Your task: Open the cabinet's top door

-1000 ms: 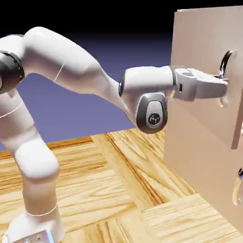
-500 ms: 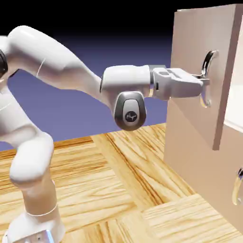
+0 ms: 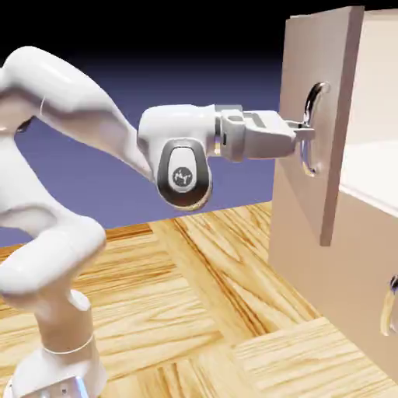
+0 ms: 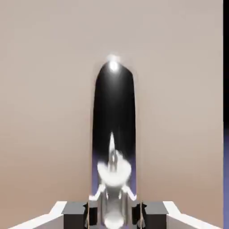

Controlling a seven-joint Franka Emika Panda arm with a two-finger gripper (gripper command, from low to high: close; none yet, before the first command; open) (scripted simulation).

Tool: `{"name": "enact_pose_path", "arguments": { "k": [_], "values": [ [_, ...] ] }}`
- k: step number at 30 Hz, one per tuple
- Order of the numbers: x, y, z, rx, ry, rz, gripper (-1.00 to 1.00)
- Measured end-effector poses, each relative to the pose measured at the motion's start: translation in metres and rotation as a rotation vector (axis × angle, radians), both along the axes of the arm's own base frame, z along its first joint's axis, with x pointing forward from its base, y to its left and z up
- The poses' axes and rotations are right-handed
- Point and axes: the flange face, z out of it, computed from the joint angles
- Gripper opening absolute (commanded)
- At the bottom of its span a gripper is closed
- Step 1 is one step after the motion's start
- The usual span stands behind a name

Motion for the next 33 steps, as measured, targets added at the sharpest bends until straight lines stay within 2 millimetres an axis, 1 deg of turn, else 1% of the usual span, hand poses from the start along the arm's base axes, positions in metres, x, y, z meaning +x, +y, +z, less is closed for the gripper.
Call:
{"name": "enact_pose_path", "arguments": {
  "k": [10,18,27,33],
  "values": [
    [-0.034,0.032,0.000,-0.002,0.000,-0.087,-1.00],
    [-0.074,0.077,0.000,-0.002,0.000,-0.200,-1.00],
    [-0.104,0.119,0.000,-0.002,0.000,-0.295,-1.00],
    [-0.122,0.150,0.000,-0.003,0.000,-0.364,-1.00]
  ]
}}
